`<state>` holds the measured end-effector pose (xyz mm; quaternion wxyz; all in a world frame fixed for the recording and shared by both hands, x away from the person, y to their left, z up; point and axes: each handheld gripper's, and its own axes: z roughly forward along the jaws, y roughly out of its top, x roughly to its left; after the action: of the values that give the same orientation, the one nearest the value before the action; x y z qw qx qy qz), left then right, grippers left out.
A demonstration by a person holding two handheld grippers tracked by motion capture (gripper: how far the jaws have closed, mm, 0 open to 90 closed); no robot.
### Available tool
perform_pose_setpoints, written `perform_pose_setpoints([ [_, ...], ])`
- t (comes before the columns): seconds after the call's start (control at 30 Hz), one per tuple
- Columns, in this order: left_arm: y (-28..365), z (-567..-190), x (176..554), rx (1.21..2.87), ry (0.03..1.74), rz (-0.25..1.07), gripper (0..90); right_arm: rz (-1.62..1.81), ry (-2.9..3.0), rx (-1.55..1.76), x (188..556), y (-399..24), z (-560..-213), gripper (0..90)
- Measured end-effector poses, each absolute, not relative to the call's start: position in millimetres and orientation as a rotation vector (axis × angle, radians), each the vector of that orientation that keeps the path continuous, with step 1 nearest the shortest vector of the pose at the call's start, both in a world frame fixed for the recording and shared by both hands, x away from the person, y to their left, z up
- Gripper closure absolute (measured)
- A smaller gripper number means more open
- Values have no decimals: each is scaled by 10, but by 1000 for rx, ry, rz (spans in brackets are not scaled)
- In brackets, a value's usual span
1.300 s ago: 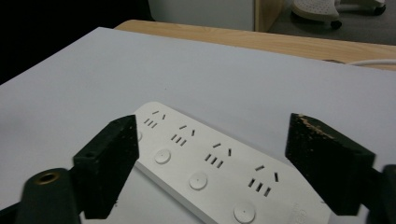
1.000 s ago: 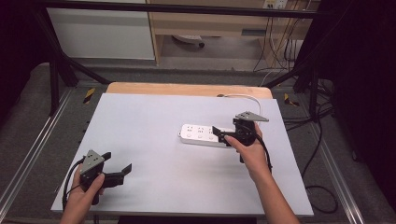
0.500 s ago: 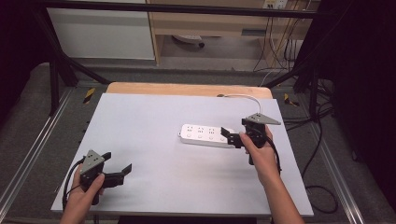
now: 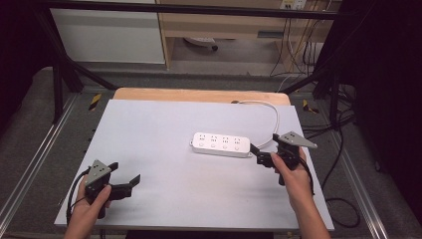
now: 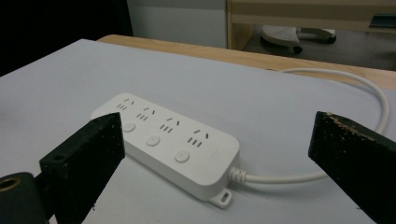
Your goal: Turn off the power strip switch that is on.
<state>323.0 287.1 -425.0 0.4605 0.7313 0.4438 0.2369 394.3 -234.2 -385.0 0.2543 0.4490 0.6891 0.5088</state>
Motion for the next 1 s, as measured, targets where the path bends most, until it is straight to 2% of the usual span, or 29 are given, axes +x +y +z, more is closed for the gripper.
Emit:
perform_pose_setpoints([
  [0.53, 2868, -4257, 3233, 1804, 1098, 587, 56, 1332, 1843, 1289, 3625, -2747, -4126, 39],
  [1.0, 2869, -4254, 3232, 1799, 1095, 583, 56, 1321, 1873, 1271, 3457, -2778, -4356, 37],
])
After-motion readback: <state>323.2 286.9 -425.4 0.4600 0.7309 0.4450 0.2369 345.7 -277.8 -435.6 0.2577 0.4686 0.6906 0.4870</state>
